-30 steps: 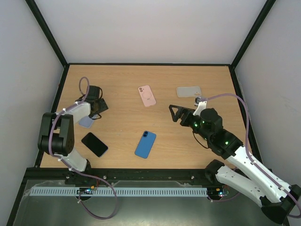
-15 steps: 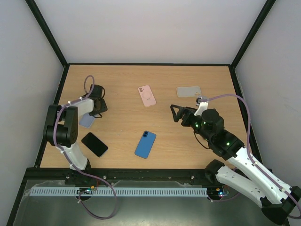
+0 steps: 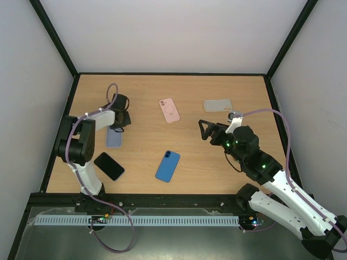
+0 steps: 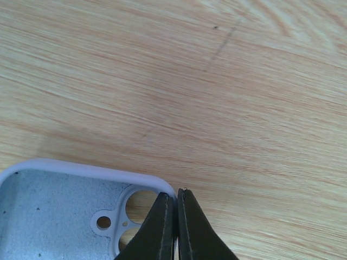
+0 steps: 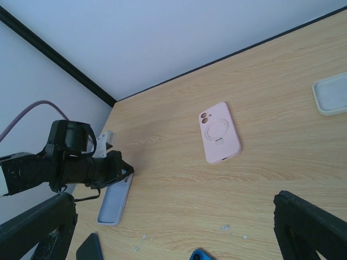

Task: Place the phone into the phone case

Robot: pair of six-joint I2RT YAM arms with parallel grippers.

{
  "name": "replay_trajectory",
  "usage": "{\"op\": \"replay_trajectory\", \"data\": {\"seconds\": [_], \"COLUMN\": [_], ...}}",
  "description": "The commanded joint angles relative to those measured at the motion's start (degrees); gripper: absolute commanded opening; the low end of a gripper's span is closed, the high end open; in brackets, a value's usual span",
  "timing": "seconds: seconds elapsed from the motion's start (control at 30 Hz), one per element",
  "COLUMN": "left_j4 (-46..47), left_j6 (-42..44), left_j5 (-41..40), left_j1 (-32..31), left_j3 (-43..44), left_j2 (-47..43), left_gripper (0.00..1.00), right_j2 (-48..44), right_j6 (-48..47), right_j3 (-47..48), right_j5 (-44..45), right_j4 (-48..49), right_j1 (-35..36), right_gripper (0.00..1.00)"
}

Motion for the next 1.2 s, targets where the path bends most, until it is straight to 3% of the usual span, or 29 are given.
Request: {"op": "replay_trajectory", "data": {"seconds": [0.0,0.23,0.47,0.7,0.87,0.9,0.97,1.1,1.17], "left_j4": [-2.80,0.19,5.80,10.67,8.94,7.79,5.43,1.27,-1.92], "left_j6": [-1.81,-10.98,-20.30,-27.63,-30.04,-30.35,-31.05,-32.67,-34.17], "left_j5": [1.75,14.47,20.12,21.63,17.42,16.44,14.30,10.56,7.74], "left_j1": [-1.45,-5.48,-11.95,-18.41,-20.11,-20.12,-20.12,-20.34,-20.31], "left_j3": [2.68,-1.67,-7.48,-8.99,-8.68,-8.51,-8.27,-8.74,-8.78], "left_j2": [-0.01,-5.01,-7.64,-8.19,-9.46,-9.79,-11.17,-16.38,-19.28], "left_gripper": [0.03,0.03,0.03,0.03,0.04,0.07,0.22,0.71,0.86], "right_j2": [-0.42,0.40,0.52,1.90,1.77,1.67,1.30,-0.03,-0.53], "right_j6": [2.04,3.80,6.74,8.46,8.47,8.41,8.36,8.20,7.99], "right_j3": [0.12,0.12,-1.35,-1.86,-1.73,-1.74,-1.71,-1.98,-2.05], "right_j5": [1.63,1.65,3.70,3.91,3.20,3.12,3.03,2.93,3.06], "right_j4": [-2.05,-4.68,-7.48,-9.00,-9.66,-9.83,-10.18,-9.73,-9.48], "right_j1": [-0.24,-0.23,-0.21,-0.20,-0.22,-0.26,-0.20,-0.26,-0.24], "right_gripper": [0.97,0.98,0.98,0.98,0.98,0.98,0.98,0.98,0.98]}}
